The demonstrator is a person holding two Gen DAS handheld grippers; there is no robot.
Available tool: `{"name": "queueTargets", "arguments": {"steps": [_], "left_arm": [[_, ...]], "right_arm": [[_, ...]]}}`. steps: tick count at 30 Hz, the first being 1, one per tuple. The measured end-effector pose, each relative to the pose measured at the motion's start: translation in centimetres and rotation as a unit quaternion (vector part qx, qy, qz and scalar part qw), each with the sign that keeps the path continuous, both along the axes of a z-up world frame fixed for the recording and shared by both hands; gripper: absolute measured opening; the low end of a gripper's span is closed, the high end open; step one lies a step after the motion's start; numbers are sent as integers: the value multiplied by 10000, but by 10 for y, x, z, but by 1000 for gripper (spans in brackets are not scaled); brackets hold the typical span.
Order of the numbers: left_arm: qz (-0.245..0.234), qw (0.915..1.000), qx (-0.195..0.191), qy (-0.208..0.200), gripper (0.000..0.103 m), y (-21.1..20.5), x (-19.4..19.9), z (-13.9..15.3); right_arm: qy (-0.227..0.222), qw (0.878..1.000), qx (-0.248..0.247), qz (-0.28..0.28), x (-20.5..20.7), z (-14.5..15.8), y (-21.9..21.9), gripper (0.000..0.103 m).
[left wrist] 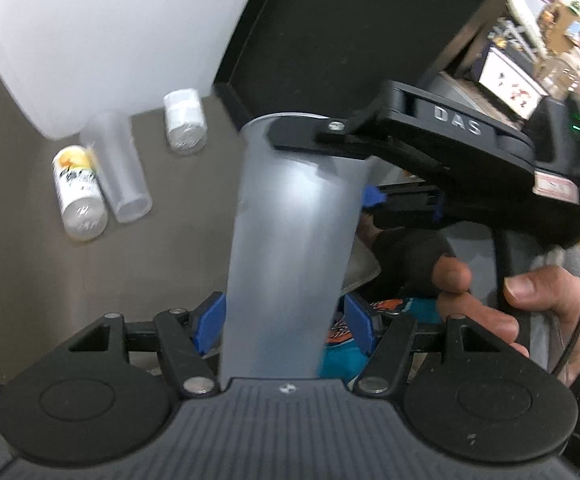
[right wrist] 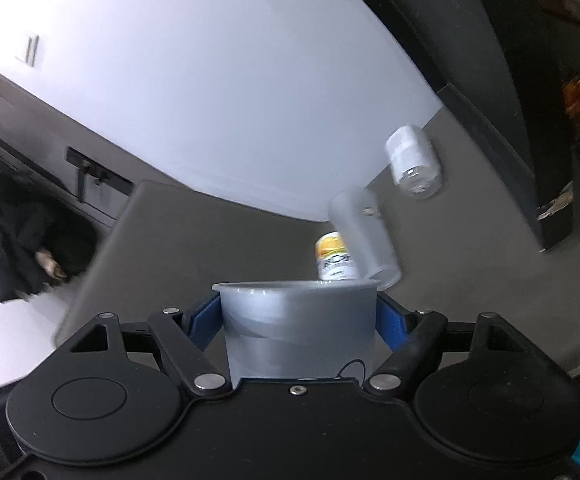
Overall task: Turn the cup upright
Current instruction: 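Open the left gripper while the right gripper turns the cup opening upward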
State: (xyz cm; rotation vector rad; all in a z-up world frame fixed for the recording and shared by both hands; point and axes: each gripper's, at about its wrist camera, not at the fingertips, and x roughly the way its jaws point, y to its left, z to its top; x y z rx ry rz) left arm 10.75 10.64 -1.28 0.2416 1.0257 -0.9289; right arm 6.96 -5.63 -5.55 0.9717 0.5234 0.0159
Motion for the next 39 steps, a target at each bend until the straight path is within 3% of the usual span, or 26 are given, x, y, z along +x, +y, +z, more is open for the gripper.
{"name": "queueTargets", "arguments": {"steps": [7,14,20,26,39], "left_arm": [[263,9996,45,108,64,7,18,-4],[729,9971,168,158,64,13,43,-10],[1218,9924,148,137,64,20,67,-9],[1468,9891,-84,103,64,20,80,-3],[1533,9841,-807,390,64,15,94,2]], "right_arm": [[142,9962,-802,-312,-2,3,5,76],[160,9802,-1912,-488,0,15,24,76],[205,9683,-2432,-529,6,16,32,76],[407,9598,-2718,-577,16,9,40,76],[504,9214,-3847,-195,27,2,74,78]]}}
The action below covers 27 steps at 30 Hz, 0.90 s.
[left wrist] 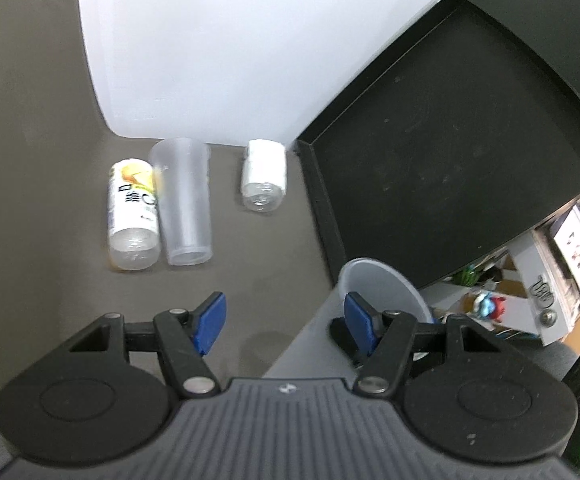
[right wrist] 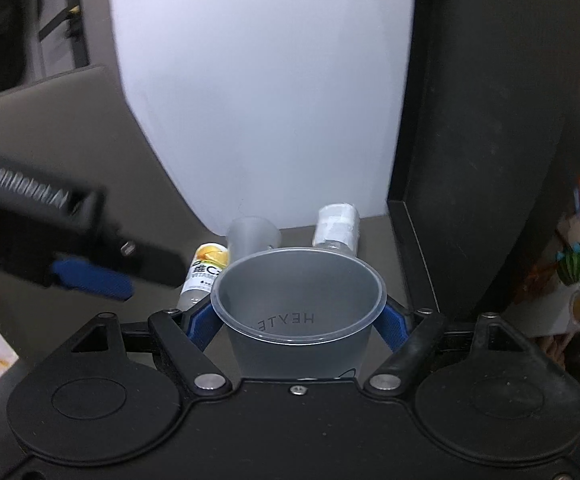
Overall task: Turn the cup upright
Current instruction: 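Open the left gripper while the right gripper turns the cup opening upward, then lower the upright cup onto the seat with the right gripper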
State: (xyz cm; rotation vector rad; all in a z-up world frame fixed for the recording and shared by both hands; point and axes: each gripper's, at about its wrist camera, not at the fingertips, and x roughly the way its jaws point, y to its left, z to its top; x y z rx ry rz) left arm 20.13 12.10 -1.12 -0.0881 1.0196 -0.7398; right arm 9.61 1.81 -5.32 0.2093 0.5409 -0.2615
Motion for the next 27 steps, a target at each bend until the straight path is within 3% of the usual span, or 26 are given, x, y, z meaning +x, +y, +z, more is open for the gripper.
{"name": "queueTargets", "arguments": {"steps": [6,16,19,27], "left_arm": [[-130,9996,-234,96,64,-8,0,-1],[-406,9987,-14,311,64,-27,0,-21],[-445,9985,7,328,64,-28,-1,-23],[-405,9987,89,283,64,-30,-1,-22]], "right_arm": [[-51,9997,-167,158,1,0,9,78],[14,9993,-259,271,-2,1,16,80],[150,9992,-206,306,-1,-1,16,87],[258,9989,-172,356,-2,0,20,88]]}}
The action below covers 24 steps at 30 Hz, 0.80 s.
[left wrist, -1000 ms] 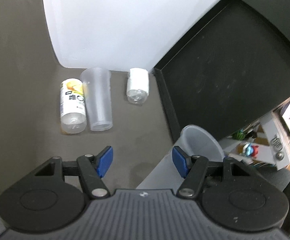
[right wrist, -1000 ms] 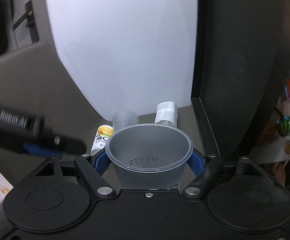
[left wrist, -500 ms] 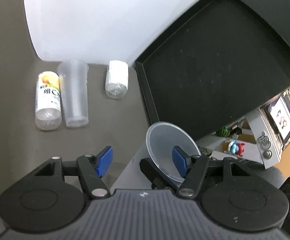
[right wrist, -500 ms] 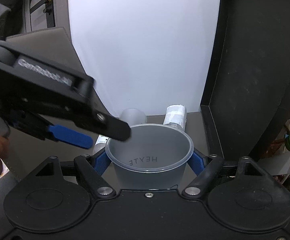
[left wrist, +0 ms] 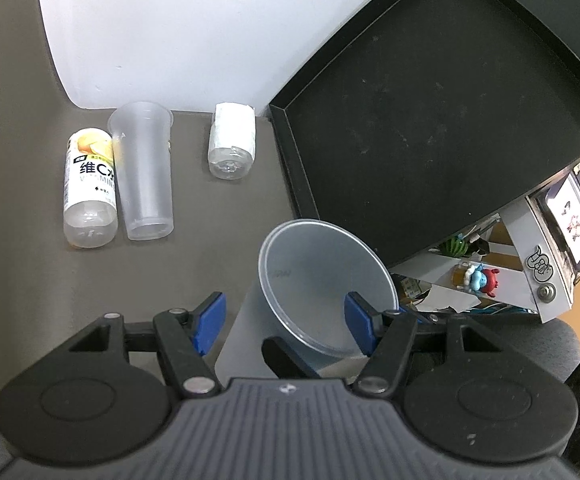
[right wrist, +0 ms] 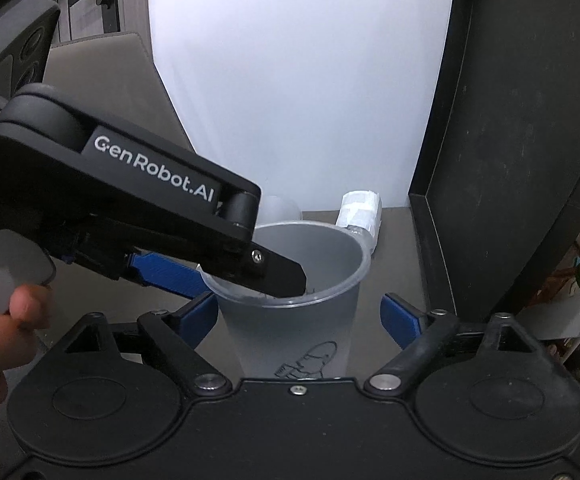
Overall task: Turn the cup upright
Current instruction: 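Lower the upright cup onto the seat with the right gripper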
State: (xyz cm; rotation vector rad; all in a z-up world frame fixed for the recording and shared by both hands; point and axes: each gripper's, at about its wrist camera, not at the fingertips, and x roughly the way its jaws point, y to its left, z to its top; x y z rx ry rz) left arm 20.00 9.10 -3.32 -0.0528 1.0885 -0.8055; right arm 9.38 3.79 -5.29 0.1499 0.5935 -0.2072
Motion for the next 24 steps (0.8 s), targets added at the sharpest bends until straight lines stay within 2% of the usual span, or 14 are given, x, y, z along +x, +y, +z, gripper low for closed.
{"name": "queueTargets", "arguments": {"steps": [4,12,24], "left_arm": [[44,10000,29,-50,64,-1,0,2],[84,9998,82,-129,64,-4,-2,5],[171,9991,98,-371,64,0,-8,22]], "right_arm": [[6,9999,110,7,-2,1,-2,94],[20,9993,356,-113,-8,1,-11,94],[192,9933,1136,-103,-8,5,-39,98]]}}
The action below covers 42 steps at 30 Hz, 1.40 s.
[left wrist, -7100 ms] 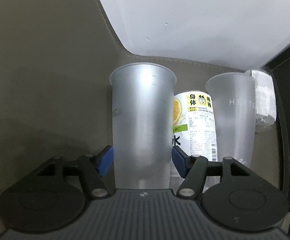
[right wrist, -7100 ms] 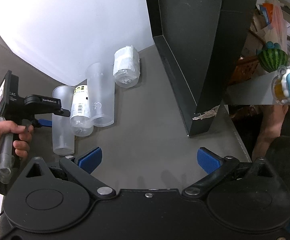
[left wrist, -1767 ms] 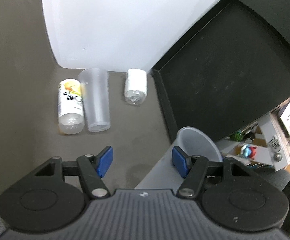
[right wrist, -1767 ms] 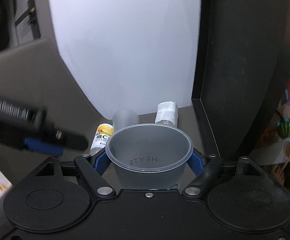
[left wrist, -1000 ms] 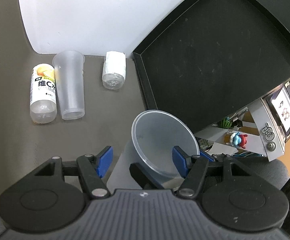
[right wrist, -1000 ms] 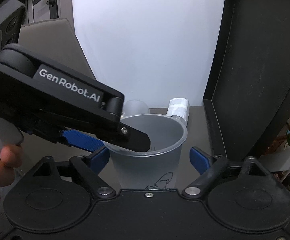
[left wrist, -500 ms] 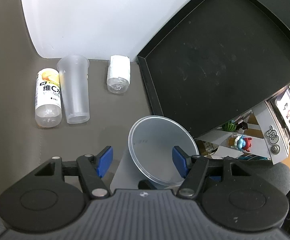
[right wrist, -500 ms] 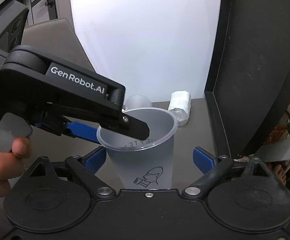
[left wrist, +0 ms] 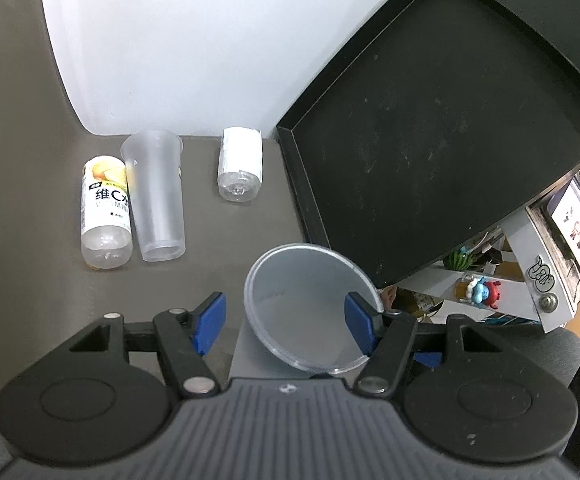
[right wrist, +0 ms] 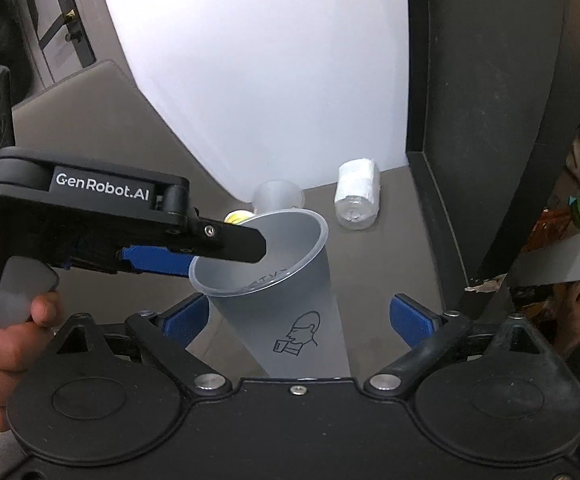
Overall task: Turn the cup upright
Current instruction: 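Lower the upright cup onto the seat with the right gripper, then open the right gripper and release the standing cup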
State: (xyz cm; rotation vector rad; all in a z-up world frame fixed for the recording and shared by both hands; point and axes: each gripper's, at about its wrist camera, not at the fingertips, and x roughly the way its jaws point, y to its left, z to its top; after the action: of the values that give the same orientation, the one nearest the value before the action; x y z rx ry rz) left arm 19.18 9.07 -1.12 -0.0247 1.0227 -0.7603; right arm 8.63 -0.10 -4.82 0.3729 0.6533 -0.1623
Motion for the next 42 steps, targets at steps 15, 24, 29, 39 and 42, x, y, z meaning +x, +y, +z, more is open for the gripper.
{"name": "queueTargets", "arguments": {"steps": [15,24,29,39,42], "left_arm": [[166,9994,74,-279,72,36,-15,19],[326,9983,323,-346,80,62,-25,19],[336,9979,451,-327,83,70,-32,15],[192,9964,742,-357,86,76,-47,11],[196,9961,772,-369,87,79,-49,11]], "right_arm": [[157,9997,123,156,-16,16,11,100],[235,9994,260,77,-27,30,0,103],[234,9990,357,147,-35,38,-5,103],[327,9976,610,93,-51,36,-18,103],[292,9972,689,40,-55,36,-20,103]]}}
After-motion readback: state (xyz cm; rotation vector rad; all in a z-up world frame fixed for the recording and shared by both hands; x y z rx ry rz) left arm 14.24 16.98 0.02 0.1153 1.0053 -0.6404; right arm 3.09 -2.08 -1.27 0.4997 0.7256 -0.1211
